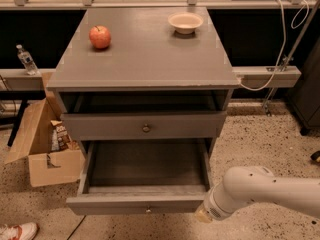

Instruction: Close middle drawer

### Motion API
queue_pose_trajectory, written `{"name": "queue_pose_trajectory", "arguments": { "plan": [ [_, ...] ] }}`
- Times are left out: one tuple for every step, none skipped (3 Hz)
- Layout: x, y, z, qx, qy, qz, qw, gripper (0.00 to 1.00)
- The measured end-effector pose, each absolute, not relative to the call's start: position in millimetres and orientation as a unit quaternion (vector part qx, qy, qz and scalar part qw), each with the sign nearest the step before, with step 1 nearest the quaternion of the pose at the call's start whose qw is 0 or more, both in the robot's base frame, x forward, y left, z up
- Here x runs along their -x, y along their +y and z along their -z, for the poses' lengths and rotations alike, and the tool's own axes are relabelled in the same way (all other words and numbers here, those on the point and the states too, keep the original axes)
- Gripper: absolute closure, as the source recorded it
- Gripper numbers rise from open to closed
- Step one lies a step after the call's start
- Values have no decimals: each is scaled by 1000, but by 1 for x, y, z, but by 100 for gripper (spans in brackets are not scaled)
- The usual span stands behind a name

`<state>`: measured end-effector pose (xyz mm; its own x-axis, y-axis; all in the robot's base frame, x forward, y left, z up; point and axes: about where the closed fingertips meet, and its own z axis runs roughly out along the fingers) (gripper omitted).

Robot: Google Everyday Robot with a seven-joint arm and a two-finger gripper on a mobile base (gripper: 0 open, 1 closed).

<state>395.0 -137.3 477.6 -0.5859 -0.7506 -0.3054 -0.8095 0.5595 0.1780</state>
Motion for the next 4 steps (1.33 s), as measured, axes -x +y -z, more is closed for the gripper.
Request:
{"name": "queue_pose_trajectory", "arguments": {
  "plan": [
    [-405, -133, -465, 448, 872, -149, 127, 100],
    [-422, -129, -456, 462, 862, -150, 147, 100],
    [-438, -128, -440, 468, 856, -156, 157, 100],
    [-444, -131, -418, 466, 857, -163, 148, 100]
  ]
}}
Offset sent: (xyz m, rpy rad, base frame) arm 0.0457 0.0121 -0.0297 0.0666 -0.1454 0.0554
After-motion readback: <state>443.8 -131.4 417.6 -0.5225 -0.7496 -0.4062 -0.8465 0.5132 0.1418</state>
